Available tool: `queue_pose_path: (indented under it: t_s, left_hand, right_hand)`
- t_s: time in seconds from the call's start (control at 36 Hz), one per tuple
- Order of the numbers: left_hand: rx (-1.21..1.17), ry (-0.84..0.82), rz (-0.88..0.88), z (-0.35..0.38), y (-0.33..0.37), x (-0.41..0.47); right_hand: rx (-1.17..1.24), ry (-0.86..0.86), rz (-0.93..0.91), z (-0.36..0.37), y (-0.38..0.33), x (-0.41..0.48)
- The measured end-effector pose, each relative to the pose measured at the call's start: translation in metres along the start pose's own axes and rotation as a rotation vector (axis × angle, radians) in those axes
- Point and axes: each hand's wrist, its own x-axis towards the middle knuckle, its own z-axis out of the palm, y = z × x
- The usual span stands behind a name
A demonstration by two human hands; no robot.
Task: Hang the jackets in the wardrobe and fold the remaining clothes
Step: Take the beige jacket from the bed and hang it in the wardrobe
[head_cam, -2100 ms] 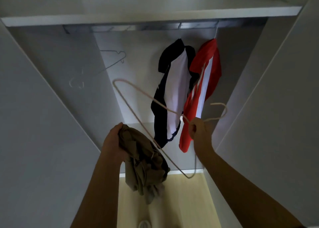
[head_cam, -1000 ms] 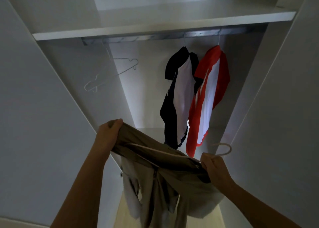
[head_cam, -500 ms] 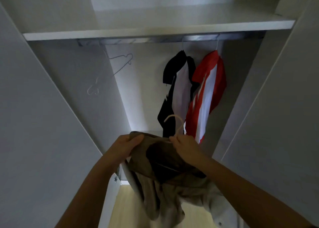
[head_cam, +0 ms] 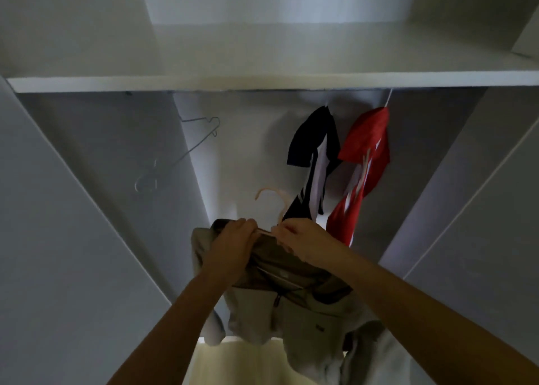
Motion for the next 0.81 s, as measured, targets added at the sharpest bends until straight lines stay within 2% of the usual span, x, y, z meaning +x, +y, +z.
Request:
queue_pose_path:
  t_s: [0.06, 0.11, 0.17, 0.19, 0.25, 0.31, 0.36, 0.44, 0.53, 0.58, 0.64, 0.69, 0.75, 0.81]
  left_hand:
    - [-0.071, 0.024, 0.025, -0.005, -0.018, 0.015]
    - [-0.114, 0.022, 0.045, -0.008, -0.036, 0.028]
    - [-0.112, 0.02, 0.101, -0.012, -0.05, 0.043]
    - [-0.107, 0.021, 0.145, -0.015, -0.056, 0.052]
    - [-0.147, -0.015, 0.198, -0.021, -0.061, 0.071]
    - [-0.18, -0.071, 0.215, -0.028, -0.063, 0.09]
    - [-0.213, -0.078, 0.258, -0.031, -0.065, 0.112]
    - [-0.2, -0.058, 0.303, -0.035, -0.069, 0.142]
    - [-0.173, -0.054, 0.34, -0.037, -0.072, 0.165]
    - [-0.135, -0.048, 0.378, -0.035, -0.073, 0.18]
    - [-0.123, -0.034, 0.366, -0.032, -0.076, 0.195]
    - [-0.148, -0.008, 0.343, -0.029, -0.078, 0.21]
    - [-0.136, -0.014, 0.321, -0.026, -0.082, 0.224]
    - [-0.126, -0.005, 0.31, -0.023, -0.087, 0.237]
  right_hand:
    - [0.069, -0.069, 0.03, -0.007, -0.003, 0.019]
    - [-0.05, 0.077, -0.055, -0.019, 0.003, 0.042]
    - [-0.375, 0.363, -0.164, -0.035, 0.013, 0.067]
    - [-0.574, 0.445, -0.188, -0.043, 0.017, 0.081]
    - [-0.887, 0.441, -0.113, -0.058, 0.023, 0.105]
    - [-1.058, 0.385, 0.008, -0.068, 0.031, 0.125]
    - [-1.11, 0.409, 0.066, -0.077, 0.038, 0.135]
    - [-1.045, 0.518, 0.101, -0.09, 0.042, 0.131]
    - [-1.193, 0.611, 0.056, -0.099, 0.045, 0.123]
    - [-1.056, 0.6, -0.037, -0.098, 0.04, 0.118]
    - [-0.577, 0.534, -0.187, -0.088, 0.025, 0.117]
    - [-0.13, 0.298, -0.151, -0.074, 0.012, 0.121]
    - [-0.092, 0.227, -0.14, -0.06, 0.019, 0.134]
    - [-0.105, 0.351, -0.149, -0.057, 0.026, 0.15]
